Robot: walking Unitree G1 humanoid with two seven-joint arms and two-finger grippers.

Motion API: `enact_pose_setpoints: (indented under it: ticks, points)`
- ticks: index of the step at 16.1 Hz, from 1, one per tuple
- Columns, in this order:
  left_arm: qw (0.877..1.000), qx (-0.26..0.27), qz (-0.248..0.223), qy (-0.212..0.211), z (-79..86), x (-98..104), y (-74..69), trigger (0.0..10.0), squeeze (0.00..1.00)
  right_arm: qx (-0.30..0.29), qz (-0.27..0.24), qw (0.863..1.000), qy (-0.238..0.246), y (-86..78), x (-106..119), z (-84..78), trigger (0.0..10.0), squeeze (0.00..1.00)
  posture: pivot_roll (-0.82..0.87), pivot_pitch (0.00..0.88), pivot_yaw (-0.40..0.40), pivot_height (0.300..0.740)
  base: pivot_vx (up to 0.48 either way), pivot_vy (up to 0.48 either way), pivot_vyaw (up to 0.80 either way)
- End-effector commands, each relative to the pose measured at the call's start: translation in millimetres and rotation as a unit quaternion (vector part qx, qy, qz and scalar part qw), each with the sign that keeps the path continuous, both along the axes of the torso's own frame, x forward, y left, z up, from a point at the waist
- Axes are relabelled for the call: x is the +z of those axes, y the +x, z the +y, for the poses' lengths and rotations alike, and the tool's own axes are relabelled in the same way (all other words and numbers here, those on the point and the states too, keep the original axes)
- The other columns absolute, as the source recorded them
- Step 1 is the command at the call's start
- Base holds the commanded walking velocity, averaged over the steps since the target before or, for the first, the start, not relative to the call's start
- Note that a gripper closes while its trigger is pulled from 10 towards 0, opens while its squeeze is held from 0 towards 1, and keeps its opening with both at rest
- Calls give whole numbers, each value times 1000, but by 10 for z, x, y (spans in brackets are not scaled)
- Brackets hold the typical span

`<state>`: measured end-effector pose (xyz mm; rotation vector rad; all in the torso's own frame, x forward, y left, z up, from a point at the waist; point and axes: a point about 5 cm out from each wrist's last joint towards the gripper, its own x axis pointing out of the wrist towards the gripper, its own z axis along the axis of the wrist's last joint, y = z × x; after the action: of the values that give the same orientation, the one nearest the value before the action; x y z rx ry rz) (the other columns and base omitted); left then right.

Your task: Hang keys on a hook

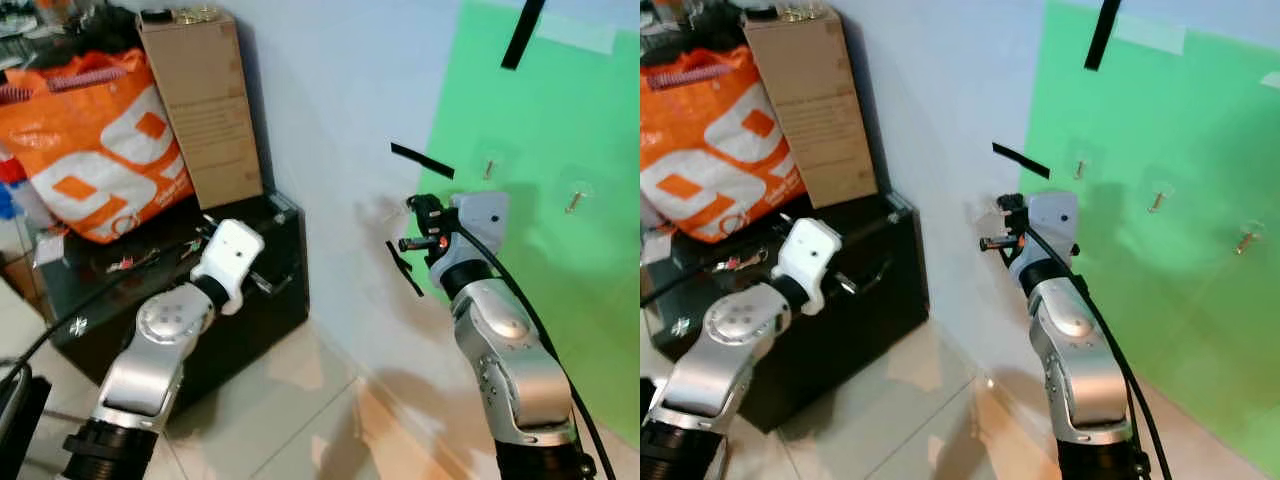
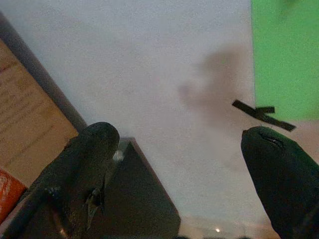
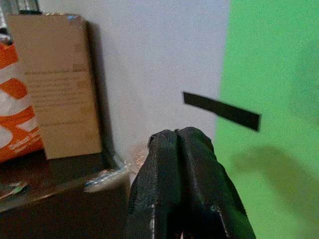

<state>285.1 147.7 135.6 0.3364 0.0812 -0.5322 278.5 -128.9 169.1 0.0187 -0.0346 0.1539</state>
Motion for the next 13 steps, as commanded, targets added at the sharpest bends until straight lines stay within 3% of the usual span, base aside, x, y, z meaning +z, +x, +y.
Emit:
enact_pose_setpoints:
  ticks: [1,4,8,13]
  points:
    - [1000,-25,-8,-3,-98,47,4,10000,0,-17,-6,1000,-1,-6,28,-92,10000,0,-126,0,61,740,0,0,0]
    - [998,-64,0,-4,-156,39,-48,10000,0,-23,-7,1000,2,-27,33,-116,10000,0,-127,0,61,740,0,0,0]
    - [999,-52,0,-8,-121,45,-6,10000,0,-24,-8,1000,10,-56,47,-162,10000,0,-131,0,64,740,0,0,-155]
    - [999,-34,-4,-7,-115,57,43,10000,0,-15,-7,1000,12,-53,48,-128,10000,0,-128,0,63,740,0,480,-800]
